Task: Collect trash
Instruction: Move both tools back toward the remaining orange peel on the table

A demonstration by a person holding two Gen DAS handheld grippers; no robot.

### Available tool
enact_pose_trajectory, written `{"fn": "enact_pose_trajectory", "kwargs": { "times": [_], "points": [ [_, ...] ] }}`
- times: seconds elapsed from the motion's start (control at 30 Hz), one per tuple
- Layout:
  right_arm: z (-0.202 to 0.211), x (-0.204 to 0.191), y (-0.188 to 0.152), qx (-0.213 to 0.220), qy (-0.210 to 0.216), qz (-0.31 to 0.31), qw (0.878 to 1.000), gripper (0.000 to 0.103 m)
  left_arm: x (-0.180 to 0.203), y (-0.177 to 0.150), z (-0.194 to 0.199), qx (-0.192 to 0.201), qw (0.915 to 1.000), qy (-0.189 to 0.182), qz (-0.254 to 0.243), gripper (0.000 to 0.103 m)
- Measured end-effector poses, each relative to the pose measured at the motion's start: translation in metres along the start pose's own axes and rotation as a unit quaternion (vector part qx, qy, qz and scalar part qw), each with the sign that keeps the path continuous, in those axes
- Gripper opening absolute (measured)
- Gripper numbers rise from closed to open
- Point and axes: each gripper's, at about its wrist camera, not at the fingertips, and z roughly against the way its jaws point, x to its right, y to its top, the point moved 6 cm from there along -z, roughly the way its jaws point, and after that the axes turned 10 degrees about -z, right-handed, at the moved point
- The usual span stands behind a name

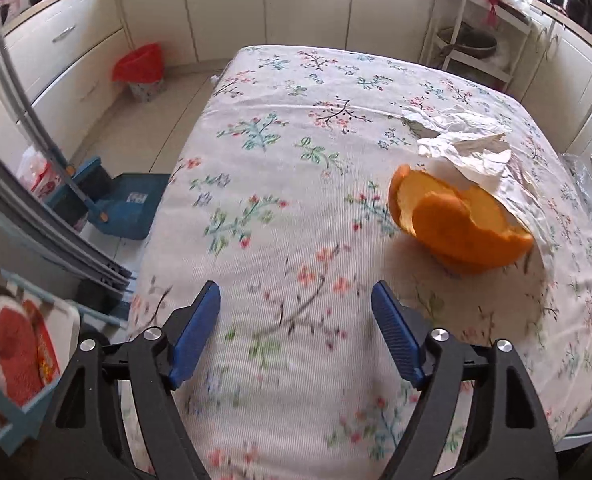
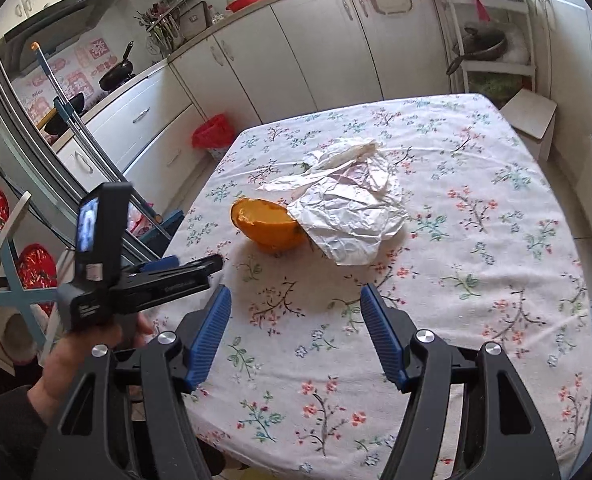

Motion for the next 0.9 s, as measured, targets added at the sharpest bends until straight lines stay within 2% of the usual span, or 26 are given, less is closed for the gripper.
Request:
{"fn": "enact_pose_trajectory", "kwargs": {
  "times": [0.2, 0.33, 0.9],
  "points": [
    [-0.002, -0.005, 0.001, -0.002, 0.008, 0.002, 1.000, 0.068, 0.005, 0.019, -0.018, 0.009, 0.9995, 0.006, -0.031, 0.095],
    [-0.004, -0.004, 0.002, -0.009, 0.013, -0.005, 1.000, 0.068, 0.003, 0.025, -0.023, 0.039, 0.9988, 0.004, -0.029, 0.096],
    [0.002, 0.002, -0.013, -0.026, 0.031, -0.035, 0.999, 0.071, 0.003, 0.026, -0.024, 0.040, 0.9988, 0.003, -0.028, 0.096]
  ]
}}
